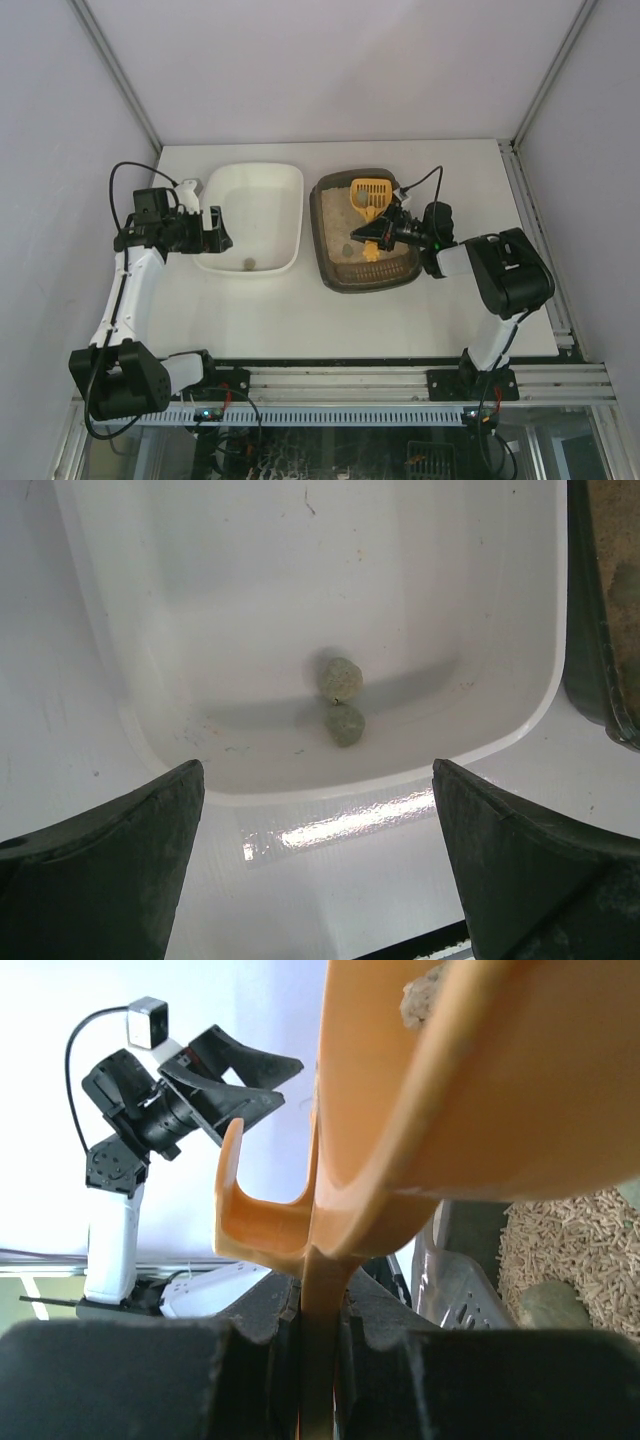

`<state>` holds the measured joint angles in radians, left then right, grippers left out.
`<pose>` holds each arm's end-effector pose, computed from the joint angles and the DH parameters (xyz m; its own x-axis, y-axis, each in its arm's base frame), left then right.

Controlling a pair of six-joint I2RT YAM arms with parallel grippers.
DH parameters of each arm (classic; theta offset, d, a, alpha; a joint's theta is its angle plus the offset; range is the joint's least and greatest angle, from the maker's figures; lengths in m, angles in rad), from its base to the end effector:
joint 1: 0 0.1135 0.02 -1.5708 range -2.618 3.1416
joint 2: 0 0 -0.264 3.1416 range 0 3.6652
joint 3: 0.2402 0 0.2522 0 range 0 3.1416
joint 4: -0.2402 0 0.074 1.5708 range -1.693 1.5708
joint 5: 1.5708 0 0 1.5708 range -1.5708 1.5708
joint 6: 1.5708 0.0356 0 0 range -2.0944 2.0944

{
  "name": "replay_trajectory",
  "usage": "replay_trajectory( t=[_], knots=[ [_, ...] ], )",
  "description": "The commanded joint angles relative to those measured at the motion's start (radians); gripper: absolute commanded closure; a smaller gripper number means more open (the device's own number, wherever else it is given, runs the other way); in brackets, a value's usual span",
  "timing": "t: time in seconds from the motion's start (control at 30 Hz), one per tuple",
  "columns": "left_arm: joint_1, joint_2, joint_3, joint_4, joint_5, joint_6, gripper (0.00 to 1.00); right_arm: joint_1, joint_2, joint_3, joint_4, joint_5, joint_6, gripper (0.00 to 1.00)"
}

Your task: Clean the litter box

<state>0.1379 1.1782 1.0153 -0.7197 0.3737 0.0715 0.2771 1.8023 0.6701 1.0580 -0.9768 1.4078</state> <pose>0.2380 0.0199 0.2941 -0.7558 -0.0377 -0.6537 0.1561 0.9592 -0.2359 0.3118 0.1194 0.1672 -0.9470 0.3048 -0.1012 -0.0835 0.0707 0.9940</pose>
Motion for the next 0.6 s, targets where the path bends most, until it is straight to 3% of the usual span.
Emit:
replay_trajectory(
  t=[0.0,0.1,0.23,0.33,0.47,0.57],
  knots=[
    [-0.006,-0.008,-0.004,0.017,0.013,0.011,0.0,0.015,-0.078,0.033,-0.072,-0.01,-0.08,1.0],
    [-0.014,-0.004,0.001,0.006,0.03,0.017,0.0,-0.048,-0.112,-0.002,-0.031,0.022,-0.05,1.0],
    [-0.022,-0.022,-0.001,0.009,0.042,0.017,0.0,0.006,-0.134,0.098,-0.306,-0.032,-0.223,1.0],
    [-0.028,-0.028,-0.003,0.02,0.028,0.013,0.0,-0.069,-0.112,0.088,-0.134,-0.023,-0.07,1.0],
    [-0.042,-0.007,0.005,0.018,0.02,0.008,0.0,-0.019,-0.069,0.114,-0.173,-0.074,-0.1,1.0],
    [-0.05,-0.005,0.01,0.017,0.024,0.009,0.0,-0.058,-0.077,0.096,-0.151,-0.059,-0.08,1.0]
  ],
)
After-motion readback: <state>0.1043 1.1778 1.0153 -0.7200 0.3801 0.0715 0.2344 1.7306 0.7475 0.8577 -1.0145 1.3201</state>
